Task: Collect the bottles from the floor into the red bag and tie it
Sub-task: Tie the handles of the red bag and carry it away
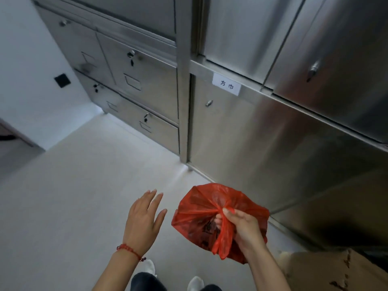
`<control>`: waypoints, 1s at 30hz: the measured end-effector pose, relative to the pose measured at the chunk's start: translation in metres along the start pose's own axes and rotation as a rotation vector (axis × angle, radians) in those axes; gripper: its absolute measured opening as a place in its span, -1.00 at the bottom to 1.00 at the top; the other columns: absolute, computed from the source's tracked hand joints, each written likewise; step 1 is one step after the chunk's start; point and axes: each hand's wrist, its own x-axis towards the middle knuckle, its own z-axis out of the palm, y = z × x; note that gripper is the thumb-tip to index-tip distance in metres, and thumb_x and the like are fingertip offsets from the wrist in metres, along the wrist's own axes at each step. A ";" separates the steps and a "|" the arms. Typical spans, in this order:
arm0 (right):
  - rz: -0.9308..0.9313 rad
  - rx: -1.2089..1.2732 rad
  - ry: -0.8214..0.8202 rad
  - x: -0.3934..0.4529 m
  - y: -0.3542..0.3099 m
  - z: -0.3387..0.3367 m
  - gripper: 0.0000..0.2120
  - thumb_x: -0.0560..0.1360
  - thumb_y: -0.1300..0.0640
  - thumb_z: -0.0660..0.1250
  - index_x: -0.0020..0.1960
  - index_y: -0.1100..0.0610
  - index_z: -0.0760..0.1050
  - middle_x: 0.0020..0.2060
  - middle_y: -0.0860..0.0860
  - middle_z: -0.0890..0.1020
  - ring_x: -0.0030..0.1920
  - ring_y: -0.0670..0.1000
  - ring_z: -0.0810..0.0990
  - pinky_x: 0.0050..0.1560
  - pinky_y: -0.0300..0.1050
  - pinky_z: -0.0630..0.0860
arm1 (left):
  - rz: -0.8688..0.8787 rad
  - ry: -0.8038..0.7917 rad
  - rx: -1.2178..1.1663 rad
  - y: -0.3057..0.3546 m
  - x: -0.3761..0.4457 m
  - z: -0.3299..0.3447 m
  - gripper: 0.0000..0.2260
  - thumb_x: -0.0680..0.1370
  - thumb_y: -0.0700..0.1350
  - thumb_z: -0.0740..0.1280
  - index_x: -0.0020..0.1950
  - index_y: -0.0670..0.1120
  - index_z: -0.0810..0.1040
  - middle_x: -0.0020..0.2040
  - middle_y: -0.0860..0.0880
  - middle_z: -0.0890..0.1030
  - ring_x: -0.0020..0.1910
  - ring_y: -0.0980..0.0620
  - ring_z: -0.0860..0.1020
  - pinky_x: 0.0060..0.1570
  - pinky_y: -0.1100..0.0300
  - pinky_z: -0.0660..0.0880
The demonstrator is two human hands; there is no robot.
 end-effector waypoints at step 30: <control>0.100 -0.321 -0.474 0.056 0.069 0.459 -0.93 0.44 0.33 0.33 -0.20 0.34 0.53 -0.45 0.16 0.66 -0.45 0.05 0.65 -0.42 -0.17 0.59 | -0.502 0.333 -0.030 -0.357 0.002 -0.176 -0.37 0.57 0.18 -0.12 0.13 -0.23 0.55 0.12 -0.23 0.61 0.13 -0.22 0.56 0.08 -0.13 0.49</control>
